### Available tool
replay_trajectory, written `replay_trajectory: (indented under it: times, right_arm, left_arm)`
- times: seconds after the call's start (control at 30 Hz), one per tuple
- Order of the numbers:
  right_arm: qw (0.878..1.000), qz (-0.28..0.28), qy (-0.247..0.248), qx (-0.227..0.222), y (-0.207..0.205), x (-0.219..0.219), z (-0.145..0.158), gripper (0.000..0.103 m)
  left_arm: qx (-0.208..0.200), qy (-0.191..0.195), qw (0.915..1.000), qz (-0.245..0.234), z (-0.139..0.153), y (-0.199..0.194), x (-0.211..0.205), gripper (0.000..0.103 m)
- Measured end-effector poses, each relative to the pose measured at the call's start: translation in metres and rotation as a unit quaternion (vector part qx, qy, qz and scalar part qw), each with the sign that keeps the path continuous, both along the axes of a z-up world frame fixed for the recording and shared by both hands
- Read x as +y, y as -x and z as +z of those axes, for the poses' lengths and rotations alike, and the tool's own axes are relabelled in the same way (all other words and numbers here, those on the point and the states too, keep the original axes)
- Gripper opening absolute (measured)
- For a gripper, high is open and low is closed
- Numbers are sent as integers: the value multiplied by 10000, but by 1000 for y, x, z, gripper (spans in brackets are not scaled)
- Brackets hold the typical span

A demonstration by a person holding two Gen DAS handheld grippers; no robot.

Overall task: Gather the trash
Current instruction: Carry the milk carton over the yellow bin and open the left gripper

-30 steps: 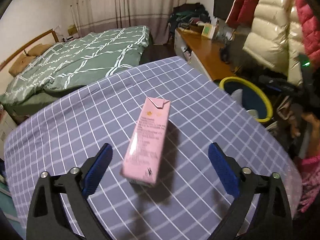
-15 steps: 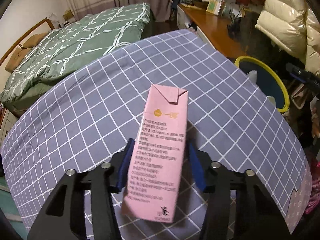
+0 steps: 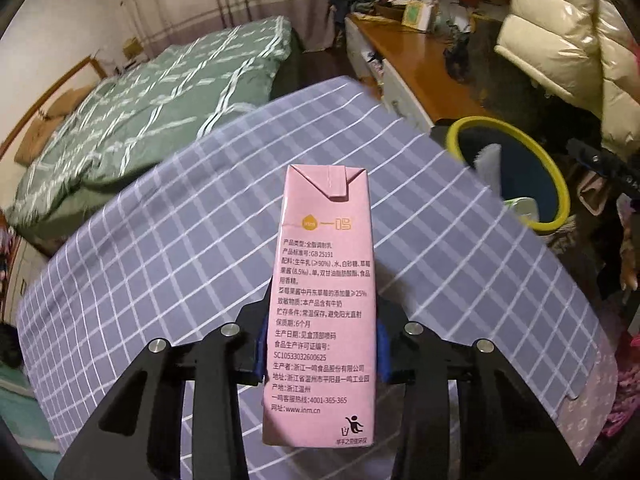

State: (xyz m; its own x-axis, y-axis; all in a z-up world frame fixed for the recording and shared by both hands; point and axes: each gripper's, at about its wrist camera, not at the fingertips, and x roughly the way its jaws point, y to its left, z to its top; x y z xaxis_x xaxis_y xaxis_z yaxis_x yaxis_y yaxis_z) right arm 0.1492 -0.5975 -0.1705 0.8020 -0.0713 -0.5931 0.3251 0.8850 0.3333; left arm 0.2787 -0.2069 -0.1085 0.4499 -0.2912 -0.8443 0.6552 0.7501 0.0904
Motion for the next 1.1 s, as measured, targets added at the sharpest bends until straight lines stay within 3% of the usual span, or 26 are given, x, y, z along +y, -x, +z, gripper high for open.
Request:
replay_trajectory:
  times: [0.4, 0.6, 0.8, 0.83, 0.87, 0.93, 1.1]
  right_arm:
    - [9984, -529, -99, -157, 48, -54, -5, 64]
    - [9965, -812, -119, -144, 69, -76, -11, 64]
    - [9955, -930, -151, -114, 83, -90, -13, 64]
    - [9955, -928, -159, -121, 85, -91, -13, 64]
    - [9956, -917, -163, -129, 86, -90, -12, 64]
    - [9958, -892, -155, -135, 86, -90, -11, 64]
    - [9973, -712, -80, -150, 84, -76, -5, 64]
  left_arm:
    - [-33, 18, 9951, -984, 17, 27, -131, 39]
    - [263, 131, 9891, -1443, 8, 33, -214, 39]
    - [549, 227, 9872, -1478, -13, 24, -277, 40]
    - [582, 253, 9874, -1450, -15, 22, -281, 47]
    - [582, 270, 9879, -1409, -16, 20, -285, 65]
    - [382, 425, 9904, -1259, -11, 19, -285, 85]
    - [176, 953, 9906, -966, 19, 22, -244, 85]
